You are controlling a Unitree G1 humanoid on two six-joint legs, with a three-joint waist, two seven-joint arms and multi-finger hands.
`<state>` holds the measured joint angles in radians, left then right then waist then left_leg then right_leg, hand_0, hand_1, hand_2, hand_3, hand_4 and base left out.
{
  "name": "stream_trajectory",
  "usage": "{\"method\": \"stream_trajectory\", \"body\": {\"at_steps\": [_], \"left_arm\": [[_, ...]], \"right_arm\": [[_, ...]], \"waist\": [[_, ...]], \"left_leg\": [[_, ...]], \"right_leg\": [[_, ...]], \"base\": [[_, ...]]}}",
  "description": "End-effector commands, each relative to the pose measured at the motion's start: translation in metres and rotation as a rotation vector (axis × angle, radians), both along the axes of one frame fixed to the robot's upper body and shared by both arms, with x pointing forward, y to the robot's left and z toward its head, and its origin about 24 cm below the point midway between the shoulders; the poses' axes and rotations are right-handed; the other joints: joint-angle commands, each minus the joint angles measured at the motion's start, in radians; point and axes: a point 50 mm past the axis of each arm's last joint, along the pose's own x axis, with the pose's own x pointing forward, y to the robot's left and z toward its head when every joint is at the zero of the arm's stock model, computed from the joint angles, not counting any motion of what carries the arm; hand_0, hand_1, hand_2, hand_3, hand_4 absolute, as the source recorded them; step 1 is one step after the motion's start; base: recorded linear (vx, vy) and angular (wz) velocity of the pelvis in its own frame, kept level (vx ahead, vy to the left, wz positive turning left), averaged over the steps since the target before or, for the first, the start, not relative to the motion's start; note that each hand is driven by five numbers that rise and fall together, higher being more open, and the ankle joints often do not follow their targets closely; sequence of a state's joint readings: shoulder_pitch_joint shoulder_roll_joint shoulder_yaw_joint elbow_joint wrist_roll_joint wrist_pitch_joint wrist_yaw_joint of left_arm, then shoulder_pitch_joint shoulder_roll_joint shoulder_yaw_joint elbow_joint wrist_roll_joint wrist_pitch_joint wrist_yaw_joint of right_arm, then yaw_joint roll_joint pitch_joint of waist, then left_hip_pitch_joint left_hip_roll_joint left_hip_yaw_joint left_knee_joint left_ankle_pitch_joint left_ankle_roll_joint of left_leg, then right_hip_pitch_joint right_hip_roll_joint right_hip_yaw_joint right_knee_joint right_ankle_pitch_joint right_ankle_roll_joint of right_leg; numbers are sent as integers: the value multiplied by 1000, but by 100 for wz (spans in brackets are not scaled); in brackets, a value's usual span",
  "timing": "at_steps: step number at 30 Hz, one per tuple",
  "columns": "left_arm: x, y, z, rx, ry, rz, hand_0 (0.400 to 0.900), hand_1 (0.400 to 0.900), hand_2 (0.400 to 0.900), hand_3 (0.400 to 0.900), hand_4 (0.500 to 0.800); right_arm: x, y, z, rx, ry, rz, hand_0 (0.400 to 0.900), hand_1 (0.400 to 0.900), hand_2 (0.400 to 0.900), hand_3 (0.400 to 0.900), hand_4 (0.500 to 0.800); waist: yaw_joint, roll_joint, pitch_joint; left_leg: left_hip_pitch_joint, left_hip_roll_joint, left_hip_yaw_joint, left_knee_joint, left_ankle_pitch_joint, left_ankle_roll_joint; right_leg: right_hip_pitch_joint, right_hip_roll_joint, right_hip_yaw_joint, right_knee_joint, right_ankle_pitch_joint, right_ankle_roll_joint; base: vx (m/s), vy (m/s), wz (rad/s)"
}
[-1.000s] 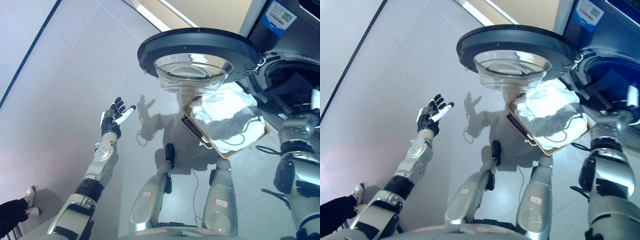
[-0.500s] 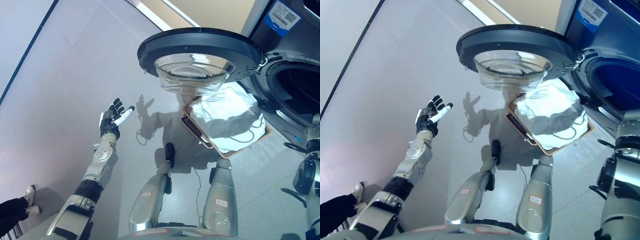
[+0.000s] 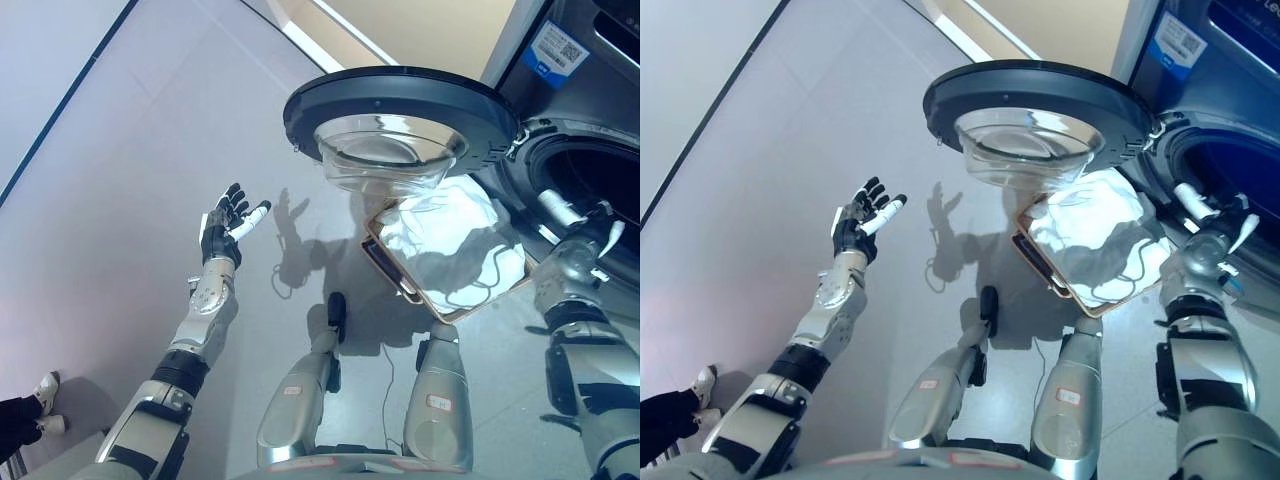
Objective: Put the clothes in the basket into the washing machine.
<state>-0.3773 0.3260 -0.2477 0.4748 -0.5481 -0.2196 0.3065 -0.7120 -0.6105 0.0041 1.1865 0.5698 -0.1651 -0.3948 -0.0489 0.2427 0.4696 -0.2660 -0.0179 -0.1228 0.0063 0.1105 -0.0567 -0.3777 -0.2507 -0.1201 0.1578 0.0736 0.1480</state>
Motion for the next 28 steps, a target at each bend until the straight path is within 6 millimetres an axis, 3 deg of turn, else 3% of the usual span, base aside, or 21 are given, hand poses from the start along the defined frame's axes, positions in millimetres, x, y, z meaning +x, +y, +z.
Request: {"method": "stream_trajectory", "body": {"at_steps": [1,6,11,14,17,21,28], "left_arm": [[3,22,27,60,-147,74,900,900,900,900,800],[-5,38,13,74,-95,127,900,900,900,900,800],[-16,55,-4,118,-29,168,900,900,900,900,800],[-24,59,-15,121,8,155,900,900,900,900,800],[-29,58,-26,130,53,133,900,900,900,900,800],[-30,59,-33,139,95,145,900,900,900,900,800],[-36,67,-38,179,119,164,900,900,900,900,800]], "right_arm": [[-1,19,-23,-175,173,140,900,900,900,900,800],[-10,62,-69,-273,357,377,900,900,900,900,800],[-31,85,-106,-368,532,548,900,900,900,900,800],[-51,88,-127,-550,712,683,900,900,900,900,800],[-69,91,-145,-506,772,692,900,900,900,900,800],[-78,97,-154,-443,766,685,900,900,900,900,800],[-77,96,-149,-408,690,669,900,900,900,900,800]], "waist": [[12,-98,-77],[9,-154,-115],[12,-205,-177],[15,-230,-215],[18,-252,-249],[15,-271,-279],[8,-294,-313]], "left_leg": [[8,55,6,154,-158,-45],[52,49,24,178,-187,-33],[118,56,37,142,-189,-27],[152,69,37,113,-183,-28],[181,86,39,71,-170,-32],[204,110,48,14,-146,-41],[220,128,74,-2,-141,-47]], "right_leg": [[-25,-38,72,106,10,11],[47,-26,77,35,43,18],[115,-16,69,-39,72,31],[148,-6,57,-66,81,35],[174,6,40,-103,91,37],[190,23,18,-146,103,39],[187,46,25,-153,106,35]], "base": [[9,93,-17],[29,81,-24],[35,46,-18],[36,12,-2],[13,-5,1],[2,-29,3],[21,-27,-6]]}}
